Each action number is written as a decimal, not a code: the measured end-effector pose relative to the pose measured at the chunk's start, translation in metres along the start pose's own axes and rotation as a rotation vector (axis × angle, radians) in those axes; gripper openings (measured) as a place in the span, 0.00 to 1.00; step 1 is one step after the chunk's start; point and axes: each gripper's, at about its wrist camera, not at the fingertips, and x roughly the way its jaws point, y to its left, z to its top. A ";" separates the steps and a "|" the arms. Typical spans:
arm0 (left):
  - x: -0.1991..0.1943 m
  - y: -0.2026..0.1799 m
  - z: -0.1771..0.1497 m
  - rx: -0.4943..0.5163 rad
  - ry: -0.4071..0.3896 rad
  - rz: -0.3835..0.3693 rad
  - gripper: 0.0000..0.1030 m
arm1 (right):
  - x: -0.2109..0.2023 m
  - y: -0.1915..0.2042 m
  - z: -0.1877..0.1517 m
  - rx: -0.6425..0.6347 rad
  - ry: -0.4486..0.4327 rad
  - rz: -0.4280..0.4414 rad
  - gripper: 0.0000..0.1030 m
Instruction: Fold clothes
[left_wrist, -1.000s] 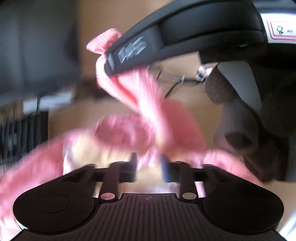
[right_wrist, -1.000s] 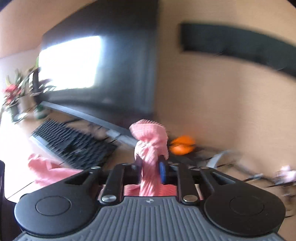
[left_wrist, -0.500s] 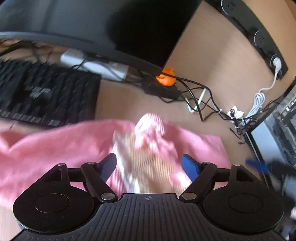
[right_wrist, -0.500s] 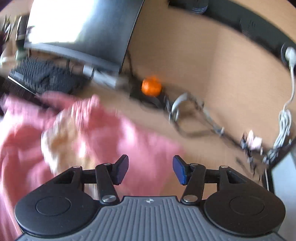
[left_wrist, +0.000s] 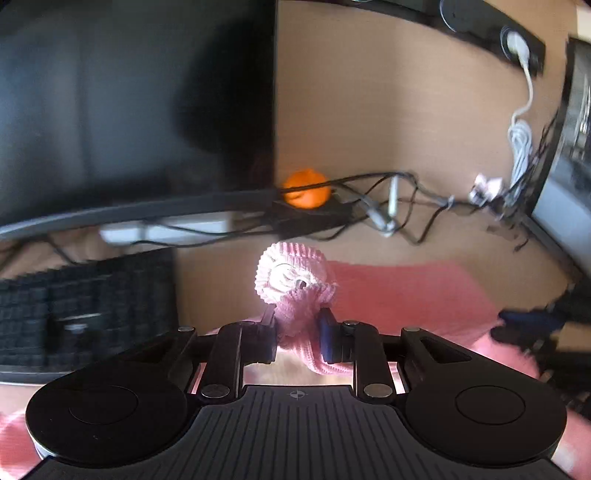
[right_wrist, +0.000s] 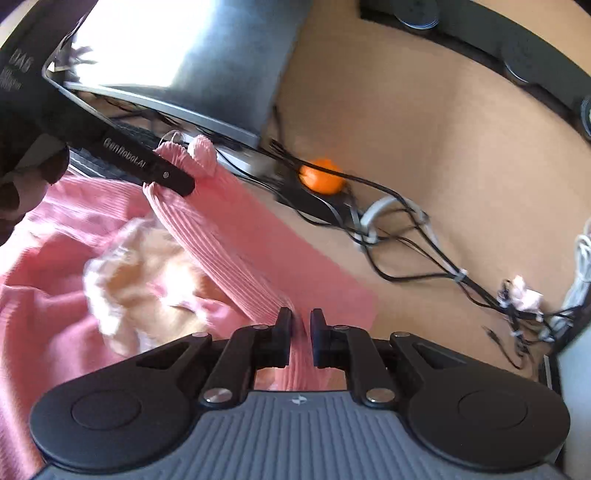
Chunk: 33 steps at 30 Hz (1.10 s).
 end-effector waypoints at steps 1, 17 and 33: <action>0.000 0.002 -0.007 0.013 0.018 0.018 0.28 | 0.002 0.004 -0.001 -0.004 0.009 0.019 0.10; 0.003 0.009 -0.009 -0.099 0.052 -0.253 0.91 | 0.046 -0.066 0.020 0.331 0.038 0.134 0.41; -0.115 0.137 -0.061 -0.237 0.031 0.050 0.91 | 0.009 0.007 0.064 0.122 -0.037 0.213 0.45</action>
